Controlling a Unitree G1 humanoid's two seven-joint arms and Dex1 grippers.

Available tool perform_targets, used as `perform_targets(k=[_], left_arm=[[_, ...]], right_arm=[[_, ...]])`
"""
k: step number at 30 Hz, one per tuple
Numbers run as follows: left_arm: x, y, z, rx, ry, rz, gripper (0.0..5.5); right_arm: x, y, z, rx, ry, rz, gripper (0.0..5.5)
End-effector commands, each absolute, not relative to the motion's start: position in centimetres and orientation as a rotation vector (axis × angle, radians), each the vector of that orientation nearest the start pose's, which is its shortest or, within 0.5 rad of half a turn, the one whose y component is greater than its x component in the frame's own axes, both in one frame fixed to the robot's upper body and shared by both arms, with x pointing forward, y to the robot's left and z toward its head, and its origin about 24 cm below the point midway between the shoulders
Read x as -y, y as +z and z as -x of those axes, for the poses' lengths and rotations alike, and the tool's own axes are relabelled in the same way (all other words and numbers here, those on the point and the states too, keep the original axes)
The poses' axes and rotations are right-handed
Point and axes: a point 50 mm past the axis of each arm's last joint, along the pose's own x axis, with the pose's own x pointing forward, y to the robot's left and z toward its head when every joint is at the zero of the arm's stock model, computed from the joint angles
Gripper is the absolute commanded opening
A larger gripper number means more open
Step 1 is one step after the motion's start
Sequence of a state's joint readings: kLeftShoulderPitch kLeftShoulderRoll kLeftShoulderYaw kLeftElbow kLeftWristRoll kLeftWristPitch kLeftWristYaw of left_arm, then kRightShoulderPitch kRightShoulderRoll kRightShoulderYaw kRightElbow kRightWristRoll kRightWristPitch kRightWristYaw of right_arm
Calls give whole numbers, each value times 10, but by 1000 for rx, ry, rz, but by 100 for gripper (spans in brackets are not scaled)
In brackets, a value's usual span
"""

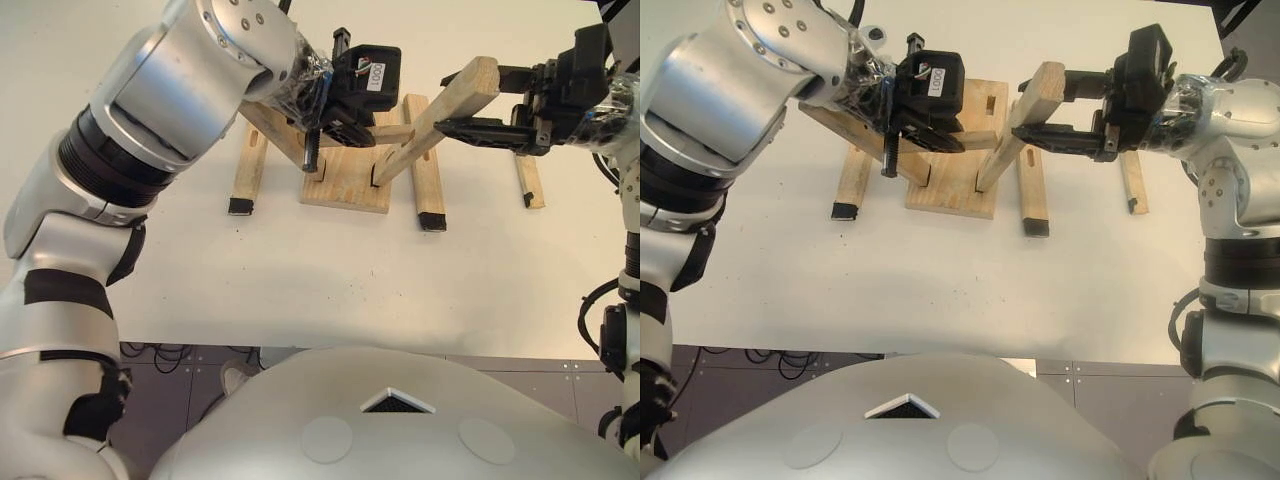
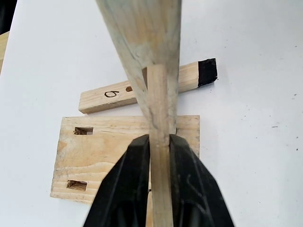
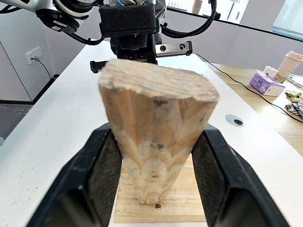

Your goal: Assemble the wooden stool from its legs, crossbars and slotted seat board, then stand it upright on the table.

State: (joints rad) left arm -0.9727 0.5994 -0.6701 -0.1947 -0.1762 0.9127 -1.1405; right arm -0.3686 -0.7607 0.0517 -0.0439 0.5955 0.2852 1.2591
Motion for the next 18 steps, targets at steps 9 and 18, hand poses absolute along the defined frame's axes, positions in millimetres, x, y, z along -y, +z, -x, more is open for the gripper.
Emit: perform_targets(k=[9, 18], left_arm=[[-73, 103, -271, -864, -1445, -765, 41], [-66, 64, -253, -1209, -1468, -476, 40]], right_arm=[[195, 121, -265, -265, 1315, 222, 202], [179, 123, -265, -215, 1335, 154, 202]])
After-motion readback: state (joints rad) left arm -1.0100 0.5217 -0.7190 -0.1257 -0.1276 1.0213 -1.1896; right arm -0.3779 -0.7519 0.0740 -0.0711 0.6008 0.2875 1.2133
